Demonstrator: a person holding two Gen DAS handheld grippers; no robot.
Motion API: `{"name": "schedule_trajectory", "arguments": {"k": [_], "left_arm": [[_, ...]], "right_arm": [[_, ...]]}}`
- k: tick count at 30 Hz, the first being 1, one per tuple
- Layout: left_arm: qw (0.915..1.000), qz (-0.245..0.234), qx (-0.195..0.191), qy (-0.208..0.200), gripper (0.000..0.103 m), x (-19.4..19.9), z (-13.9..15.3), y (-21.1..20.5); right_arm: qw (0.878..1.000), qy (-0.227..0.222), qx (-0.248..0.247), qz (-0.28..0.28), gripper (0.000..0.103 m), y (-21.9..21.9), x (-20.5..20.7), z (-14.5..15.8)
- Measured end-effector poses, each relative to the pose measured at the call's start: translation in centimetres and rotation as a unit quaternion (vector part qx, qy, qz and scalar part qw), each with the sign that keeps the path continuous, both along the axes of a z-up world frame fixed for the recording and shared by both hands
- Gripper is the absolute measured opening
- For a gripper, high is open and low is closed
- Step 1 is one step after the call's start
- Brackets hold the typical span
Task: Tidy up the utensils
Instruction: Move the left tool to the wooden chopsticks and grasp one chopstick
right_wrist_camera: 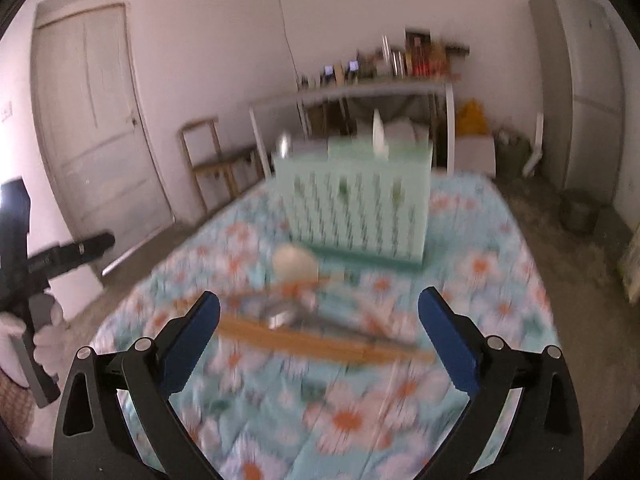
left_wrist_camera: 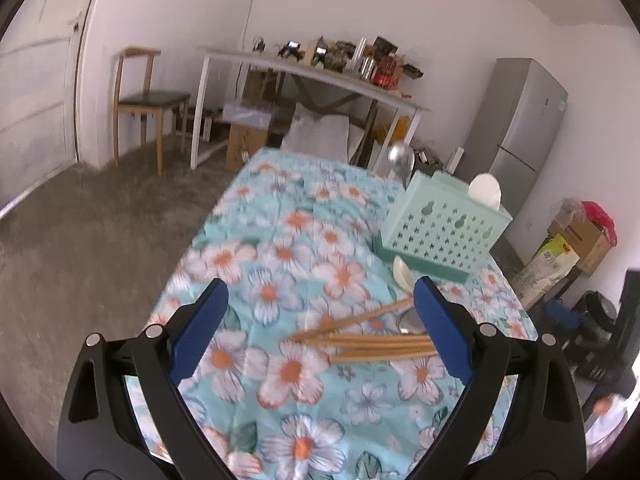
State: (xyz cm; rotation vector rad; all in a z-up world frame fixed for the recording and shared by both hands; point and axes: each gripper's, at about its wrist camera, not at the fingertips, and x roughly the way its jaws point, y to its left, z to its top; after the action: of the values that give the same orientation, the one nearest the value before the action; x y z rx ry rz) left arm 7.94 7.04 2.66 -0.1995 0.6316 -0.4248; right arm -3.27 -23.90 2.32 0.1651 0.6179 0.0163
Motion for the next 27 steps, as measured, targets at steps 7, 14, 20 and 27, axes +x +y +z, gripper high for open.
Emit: {"name": "schedule_trajectory", "arguments": {"k": [7,14,20,27], "left_arm": [[0.998,-0.019,0.026,0.054,0.09,0.6,-3.7,-2.5],[0.9893,-0.031,0.081,0.117,0.09,0.3,-7.9,-5.0],[0.9883,-0.028,0.11,0.103,0.09,-1.1,-9.3,-5.6],[0.9913,-0.034,0.083,0.096,0.09,-1.1,-8.6,-4.8]], "right_arm": [[0.994,0.088,0.052,-0.026,0.097,-0.8,0.8,-6.7],[0.993,0.077,0.081,-0.031,0.097,-1.3,0.3,-8.2],[0.993,0.052,0.098,-0.032,0.097,-1.8,-0.4,-8.3],[0.99,0.038,0.131,-0.027,0.097,-2.6,-0.8,-8.3]]}}
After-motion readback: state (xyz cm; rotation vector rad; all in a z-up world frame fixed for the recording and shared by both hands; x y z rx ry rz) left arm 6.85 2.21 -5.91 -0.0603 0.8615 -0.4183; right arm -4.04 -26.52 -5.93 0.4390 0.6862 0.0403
